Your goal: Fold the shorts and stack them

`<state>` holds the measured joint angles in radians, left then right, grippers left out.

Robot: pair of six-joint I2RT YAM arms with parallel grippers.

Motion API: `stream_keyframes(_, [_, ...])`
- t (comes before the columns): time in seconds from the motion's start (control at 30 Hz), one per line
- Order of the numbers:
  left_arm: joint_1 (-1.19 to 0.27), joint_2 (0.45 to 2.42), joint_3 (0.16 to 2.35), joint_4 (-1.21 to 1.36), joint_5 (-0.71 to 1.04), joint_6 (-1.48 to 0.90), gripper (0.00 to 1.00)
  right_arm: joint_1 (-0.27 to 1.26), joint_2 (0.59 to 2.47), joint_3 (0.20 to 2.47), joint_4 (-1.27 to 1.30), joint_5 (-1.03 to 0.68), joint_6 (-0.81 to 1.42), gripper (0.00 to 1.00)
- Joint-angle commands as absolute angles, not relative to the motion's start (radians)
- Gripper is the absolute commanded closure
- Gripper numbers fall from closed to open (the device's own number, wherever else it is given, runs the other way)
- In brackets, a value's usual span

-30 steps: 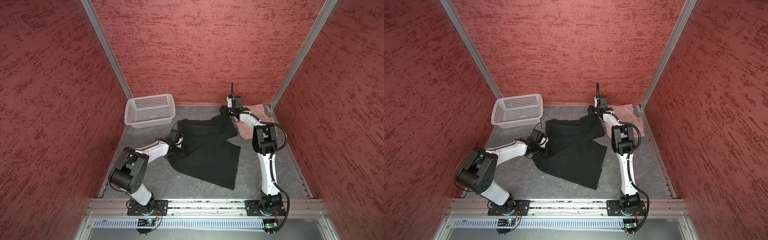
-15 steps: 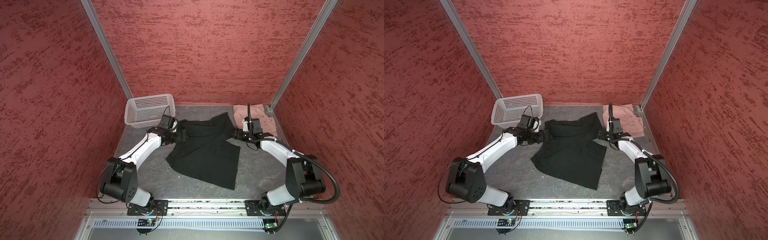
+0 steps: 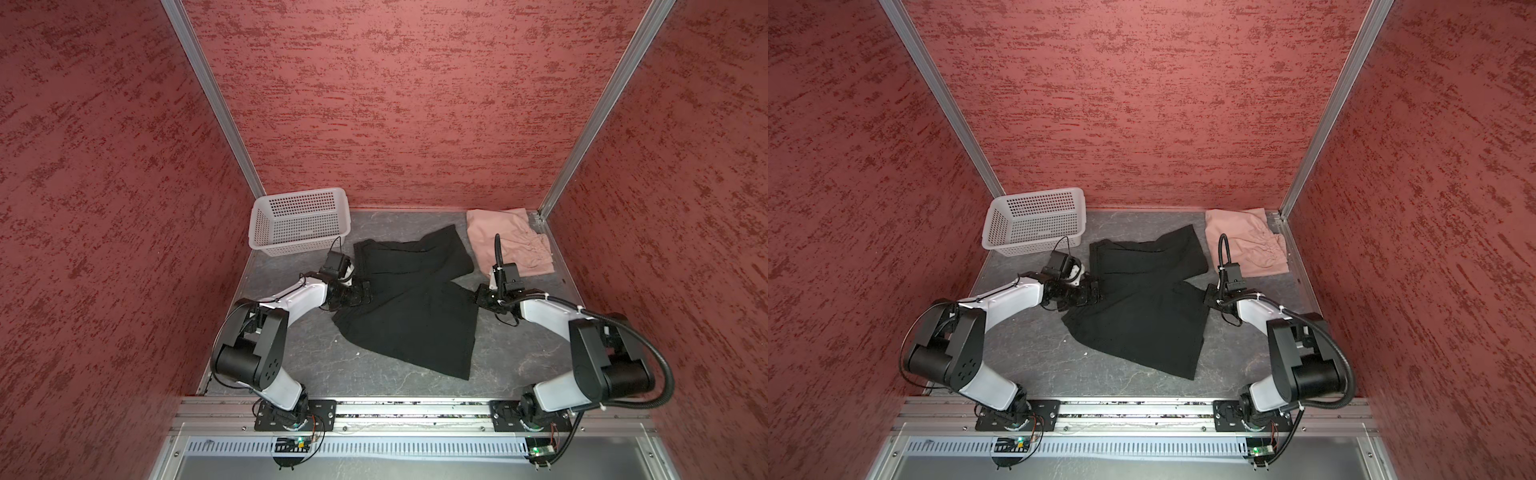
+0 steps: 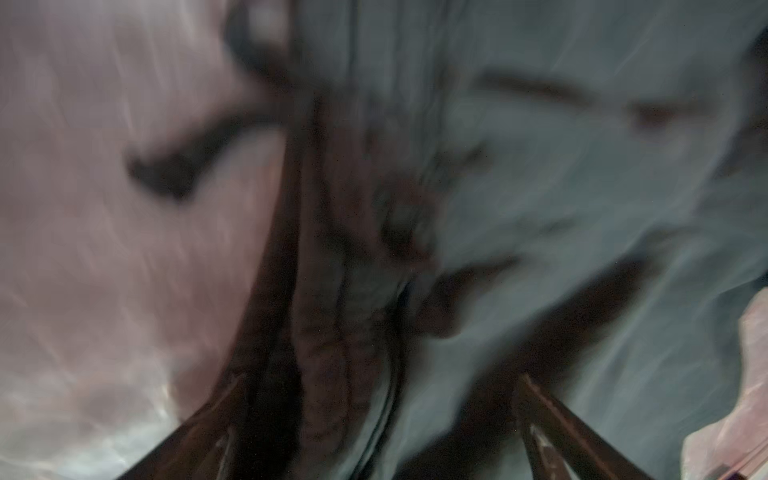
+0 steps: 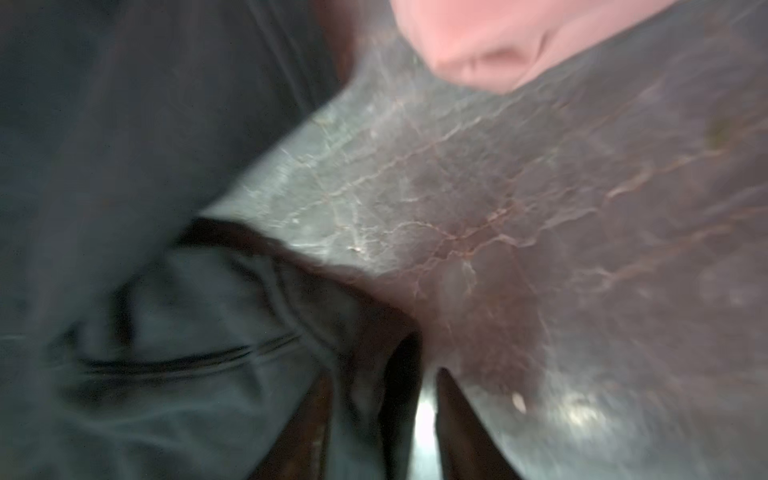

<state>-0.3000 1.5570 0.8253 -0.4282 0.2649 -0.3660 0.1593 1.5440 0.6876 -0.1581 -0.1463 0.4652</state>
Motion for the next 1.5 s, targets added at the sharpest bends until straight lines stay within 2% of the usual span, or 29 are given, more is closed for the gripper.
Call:
stream_keyframes(0.0, [-0.322,1.492,0.768,-0.388,0.281,-0.427,0.01,0.161,1.592,0.733,-0.101,-0.159,0.459,0.71])
stream_keyframes(0.17, [-0.352,1.415,0.706,-0.387,0.298,-0.480,0.01,0.161,1.677,0.825,-0.104,-0.148,0.428,0.99])
stream_keyframes(0.3, [-0.366,1.342,0.704,-0.457,0.267,-0.489,0.01,0.159,1.706,0.943,-0.225,-0.066,0.385,1.00])
stream_keyframes(0.33, [-0.357,1.322,0.715,-0.486,0.246,-0.482,0.01,0.159,1.696,0.953,-0.253,-0.046,0.381,0.95])
stream_keyframes(0.37, [-0.338,1.302,0.735,-0.520,0.222,-0.464,0.01,0.158,1.668,0.950,-0.279,-0.029,0.377,0.84])
stream_keyframes(0.43, [-0.276,1.280,0.780,-0.553,0.218,-0.419,0.01,0.157,1.605,0.928,-0.314,0.001,0.374,0.74])
stream_keyframes(0.5, [-0.210,1.291,0.832,-0.539,0.237,-0.376,0.01,0.155,1.540,0.908,-0.341,0.024,0.376,0.53])
stream_keyframes(0.6, [-0.165,1.376,0.928,-0.487,0.201,-0.306,0.01,0.155,1.473,0.907,-0.352,0.026,0.376,0.43])
stream_keyframes(0.73, [-0.166,1.559,1.065,-0.414,0.168,-0.242,0.01,0.154,1.467,0.905,-0.235,-0.054,0.358,0.37])
stream_keyframes(0.87, [-0.163,1.718,1.159,-0.338,0.227,-0.250,0.01,0.154,1.595,1.006,-0.152,-0.094,0.309,0.36])
stream_keyframes(0.93, [-0.163,1.788,1.204,-0.335,0.240,-0.250,0.05,0.148,1.676,1.076,-0.124,-0.117,0.275,0.34])
stream_keyframes(1.0, [-0.166,1.839,1.235,-0.337,0.238,-0.253,0.15,0.139,1.753,1.144,-0.113,-0.128,0.248,0.33])
stream_keyframes(1.03, [-0.167,1.858,1.242,-0.330,0.246,-0.253,0.26,0.133,1.797,1.179,-0.112,-0.132,0.241,0.33])
stream_keyframes(1.07, [-0.170,1.874,1.246,-0.323,0.249,-0.254,0.33,0.126,1.836,1.213,-0.117,-0.133,0.237,0.33])
stream_keyframes(1.33, [-0.173,1.967,1.271,-0.312,0.218,-0.257,0.34,0.120,2.012,1.290,-0.098,-0.241,0.259,0.37])
stream_keyframes(1.4, [-0.172,1.985,1.284,-0.310,0.222,-0.249,0.34,0.119,2.009,1.266,-0.075,-0.262,0.270,0.40])
stream_keyframes(1.43, [-0.173,1.994,1.293,-0.311,0.226,-0.243,0.37,0.120,2.003,1.253,-0.061,-0.275,0.277,0.45])
stream_keyframes(1.47, [-0.172,2.003,1.305,-0.310,0.227,-0.239,0.41,0.121,1.996,1.241,-0.049,-0.304,0.283,0.58])
